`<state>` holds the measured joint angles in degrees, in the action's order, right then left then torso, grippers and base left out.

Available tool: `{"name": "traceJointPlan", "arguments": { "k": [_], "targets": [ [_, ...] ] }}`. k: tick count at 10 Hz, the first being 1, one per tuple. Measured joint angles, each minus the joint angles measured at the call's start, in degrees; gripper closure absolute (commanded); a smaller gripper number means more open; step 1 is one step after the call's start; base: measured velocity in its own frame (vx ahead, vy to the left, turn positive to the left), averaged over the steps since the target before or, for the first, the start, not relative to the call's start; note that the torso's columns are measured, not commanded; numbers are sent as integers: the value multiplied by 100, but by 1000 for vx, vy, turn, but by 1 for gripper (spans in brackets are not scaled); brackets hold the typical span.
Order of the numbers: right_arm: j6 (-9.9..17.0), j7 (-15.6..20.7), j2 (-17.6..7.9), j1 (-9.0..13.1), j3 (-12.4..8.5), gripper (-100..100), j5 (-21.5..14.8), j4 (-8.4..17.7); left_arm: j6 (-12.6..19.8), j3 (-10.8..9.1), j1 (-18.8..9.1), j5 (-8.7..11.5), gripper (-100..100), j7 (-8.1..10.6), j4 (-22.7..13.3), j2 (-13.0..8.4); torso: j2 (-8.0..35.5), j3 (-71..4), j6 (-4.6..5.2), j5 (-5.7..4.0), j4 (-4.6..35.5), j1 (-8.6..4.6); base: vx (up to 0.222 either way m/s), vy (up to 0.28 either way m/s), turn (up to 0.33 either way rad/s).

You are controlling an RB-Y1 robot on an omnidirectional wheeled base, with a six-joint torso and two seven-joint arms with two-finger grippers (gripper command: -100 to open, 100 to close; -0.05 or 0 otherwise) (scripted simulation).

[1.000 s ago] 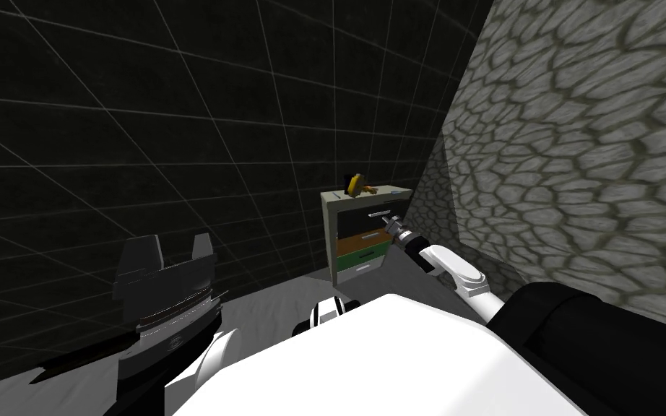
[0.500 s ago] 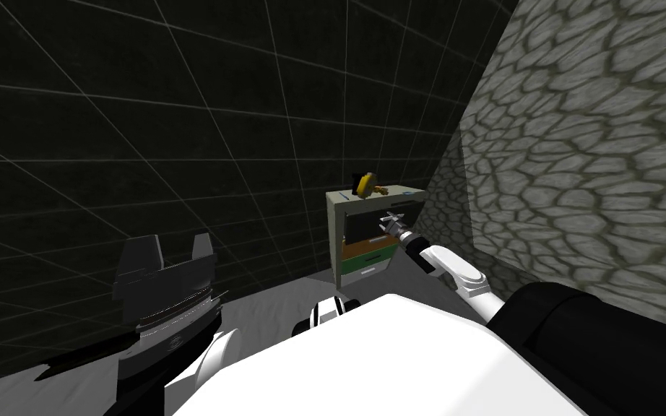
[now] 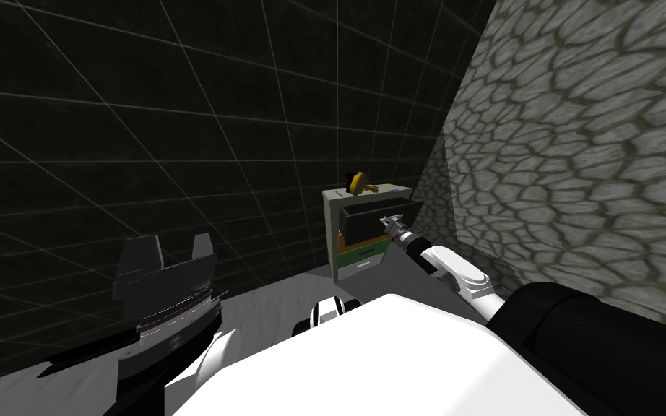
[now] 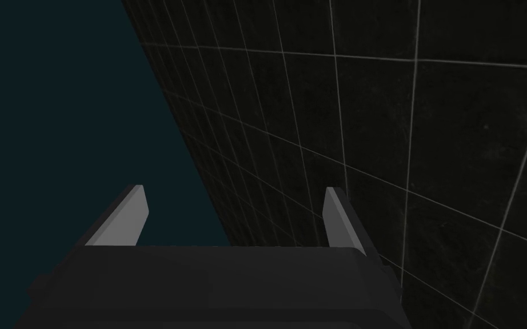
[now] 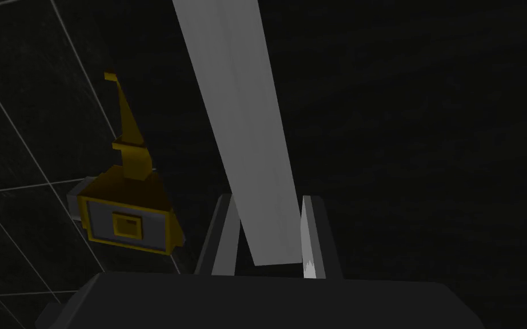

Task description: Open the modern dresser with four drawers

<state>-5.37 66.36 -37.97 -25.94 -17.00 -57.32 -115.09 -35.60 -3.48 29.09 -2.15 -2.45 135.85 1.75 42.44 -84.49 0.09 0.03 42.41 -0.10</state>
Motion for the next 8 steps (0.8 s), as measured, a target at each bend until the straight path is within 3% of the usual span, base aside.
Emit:
{"name": "traceJointPlan", "arguments": {
  "k": [1,8],
  "targets": [
    [-18,0,2,-19,19,-100,-1,3,0,0,1,0,0,0,0,0,-37,-23,-5,7,-4,6,-4,27,-76],
    [-5,-540,-869,-325,-409,-100,430,-168,-1,0,3,0,0,0,1,0,-2,-1,-7,2,-3,10,33,44,-50]
  ]
}}
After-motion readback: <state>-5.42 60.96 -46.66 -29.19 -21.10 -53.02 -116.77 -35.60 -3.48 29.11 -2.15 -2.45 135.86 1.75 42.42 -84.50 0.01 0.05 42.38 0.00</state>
